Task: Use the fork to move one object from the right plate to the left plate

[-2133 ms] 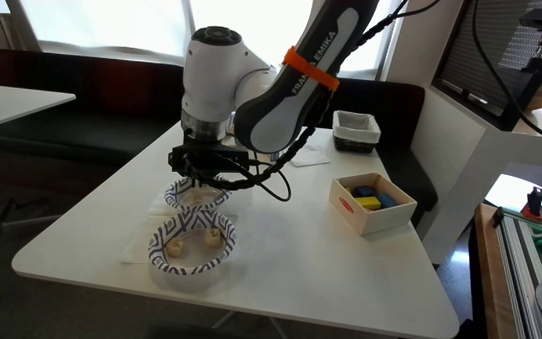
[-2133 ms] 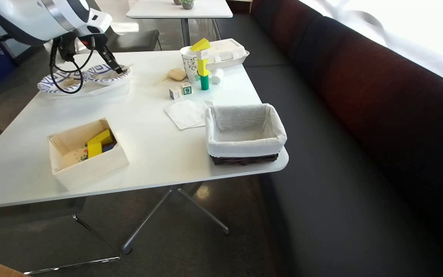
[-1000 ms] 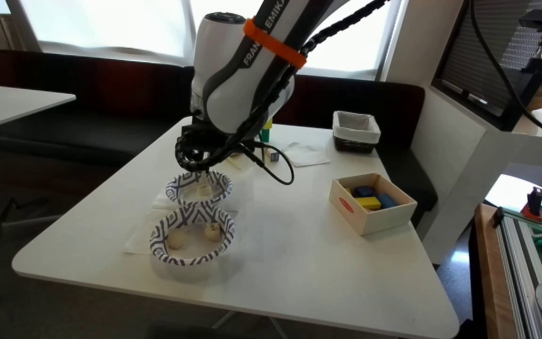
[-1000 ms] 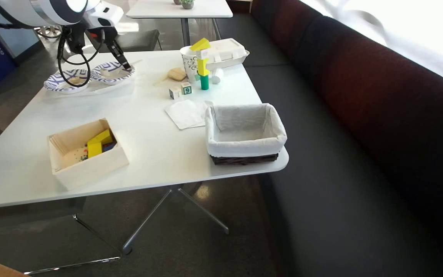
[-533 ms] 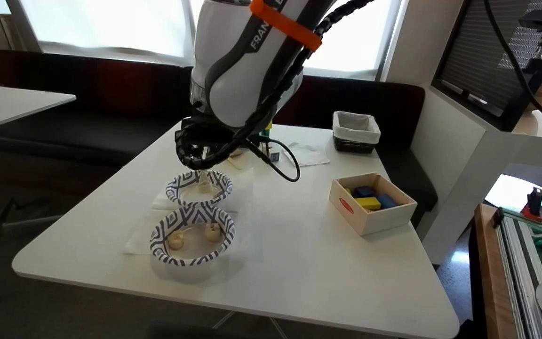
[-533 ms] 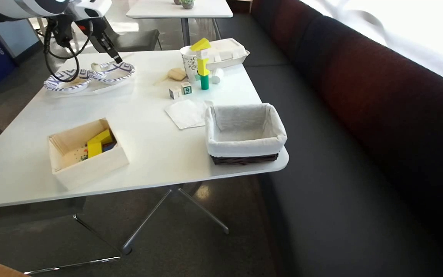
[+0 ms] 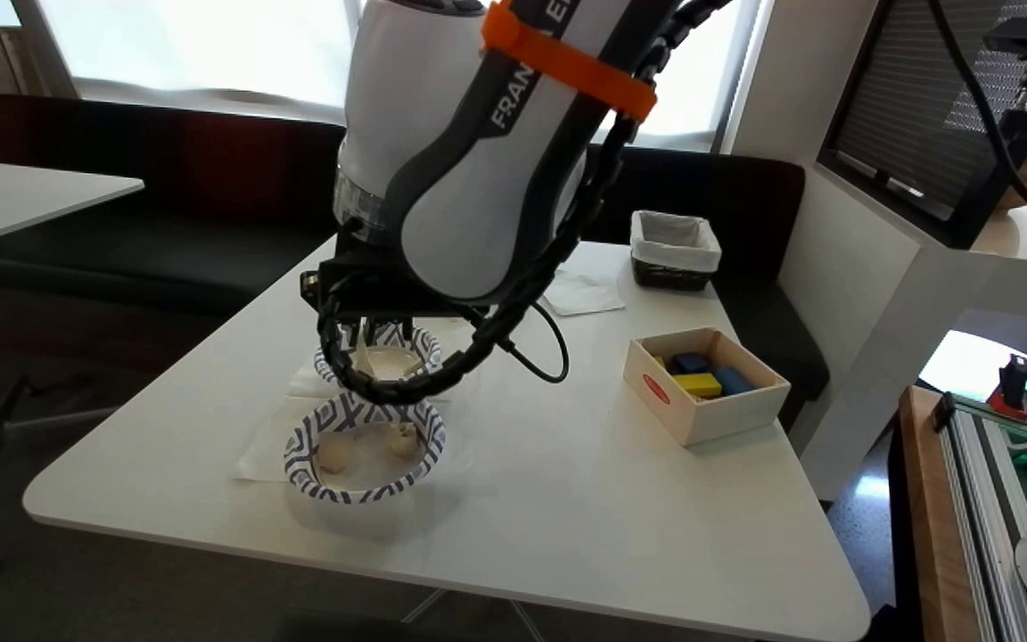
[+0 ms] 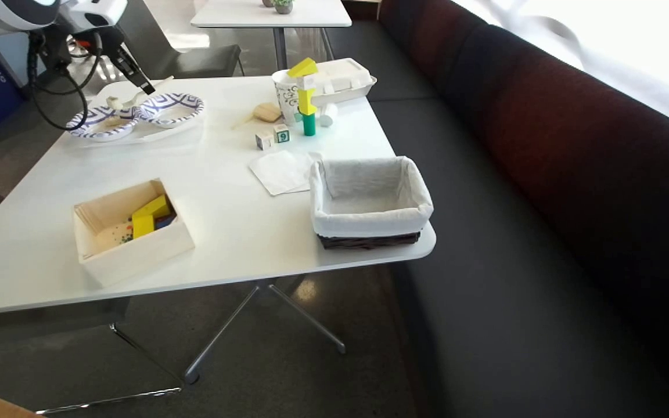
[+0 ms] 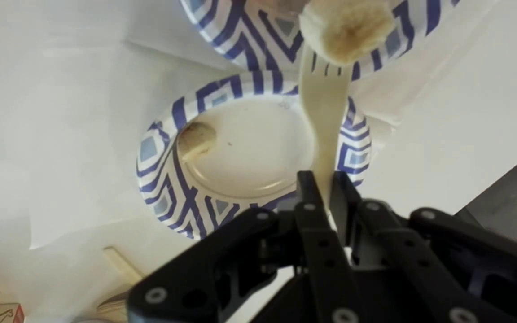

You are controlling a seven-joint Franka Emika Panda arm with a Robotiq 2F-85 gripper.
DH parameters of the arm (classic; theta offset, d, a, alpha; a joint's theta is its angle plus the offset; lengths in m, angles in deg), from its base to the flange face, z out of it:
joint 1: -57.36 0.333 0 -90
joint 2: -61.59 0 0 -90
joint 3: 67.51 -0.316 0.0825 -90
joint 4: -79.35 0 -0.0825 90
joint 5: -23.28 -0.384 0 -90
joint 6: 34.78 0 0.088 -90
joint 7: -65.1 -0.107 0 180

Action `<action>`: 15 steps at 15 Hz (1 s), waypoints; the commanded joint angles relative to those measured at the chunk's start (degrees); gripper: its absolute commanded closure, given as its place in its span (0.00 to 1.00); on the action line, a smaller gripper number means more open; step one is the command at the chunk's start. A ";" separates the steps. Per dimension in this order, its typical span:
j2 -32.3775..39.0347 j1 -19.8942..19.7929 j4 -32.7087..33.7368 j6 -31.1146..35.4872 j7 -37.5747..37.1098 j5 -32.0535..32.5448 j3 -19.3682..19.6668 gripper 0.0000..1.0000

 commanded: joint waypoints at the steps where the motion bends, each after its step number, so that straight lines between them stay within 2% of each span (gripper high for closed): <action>1: 0.56 8.14 -2.29 2.79 -2.91 -1.31 6.14 0.97; 5: 2.26 14.83 -2.78 4.57 -5.18 -1.66 11.59 0.97; 9: 4.17 19.41 -2.80 3.25 -2.68 -0.68 14.96 0.97; 11: 4.57 20.56 -2.91 3.39 -0.10 -0.31 15.38 0.97; 15: 6.22 20.00 -1.68 4.54 6.88 -0.29 13.57 0.97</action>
